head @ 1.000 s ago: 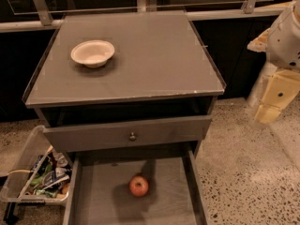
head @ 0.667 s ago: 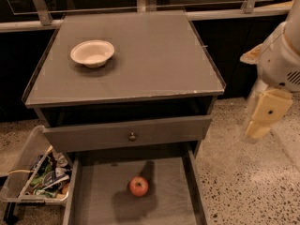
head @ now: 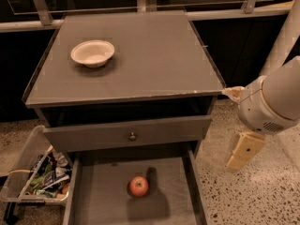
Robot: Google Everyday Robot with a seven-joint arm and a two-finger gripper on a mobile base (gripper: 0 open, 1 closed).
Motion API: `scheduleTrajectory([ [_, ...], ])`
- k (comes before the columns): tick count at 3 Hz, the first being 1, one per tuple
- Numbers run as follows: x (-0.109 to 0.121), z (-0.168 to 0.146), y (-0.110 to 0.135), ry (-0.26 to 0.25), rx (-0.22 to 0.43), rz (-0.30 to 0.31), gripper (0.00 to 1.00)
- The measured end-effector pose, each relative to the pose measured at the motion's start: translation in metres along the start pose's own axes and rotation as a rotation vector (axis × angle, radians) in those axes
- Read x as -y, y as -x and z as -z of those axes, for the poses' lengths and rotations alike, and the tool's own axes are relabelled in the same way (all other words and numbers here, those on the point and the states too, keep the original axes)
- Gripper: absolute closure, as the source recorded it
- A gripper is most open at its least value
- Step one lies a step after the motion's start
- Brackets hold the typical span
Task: Pick apple from middle drawer and place on counter
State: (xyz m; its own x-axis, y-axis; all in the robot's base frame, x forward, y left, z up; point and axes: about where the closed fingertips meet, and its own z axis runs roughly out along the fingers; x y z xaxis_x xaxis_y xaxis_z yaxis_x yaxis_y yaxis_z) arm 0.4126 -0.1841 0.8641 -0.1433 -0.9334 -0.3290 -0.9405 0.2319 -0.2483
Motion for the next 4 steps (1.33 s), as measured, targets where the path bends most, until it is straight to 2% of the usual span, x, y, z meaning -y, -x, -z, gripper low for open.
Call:
scheduleTrajectory([
  [2,-0.004,-0.011,0.004,0.014,-0.009,0.002,0.0],
  [3,-0.013,-0.048,0.012,0.046,0.008,-0.004,0.0],
  [4,-0.017,-0.09,0.013,0.062,0.085,-0.009,0.0],
])
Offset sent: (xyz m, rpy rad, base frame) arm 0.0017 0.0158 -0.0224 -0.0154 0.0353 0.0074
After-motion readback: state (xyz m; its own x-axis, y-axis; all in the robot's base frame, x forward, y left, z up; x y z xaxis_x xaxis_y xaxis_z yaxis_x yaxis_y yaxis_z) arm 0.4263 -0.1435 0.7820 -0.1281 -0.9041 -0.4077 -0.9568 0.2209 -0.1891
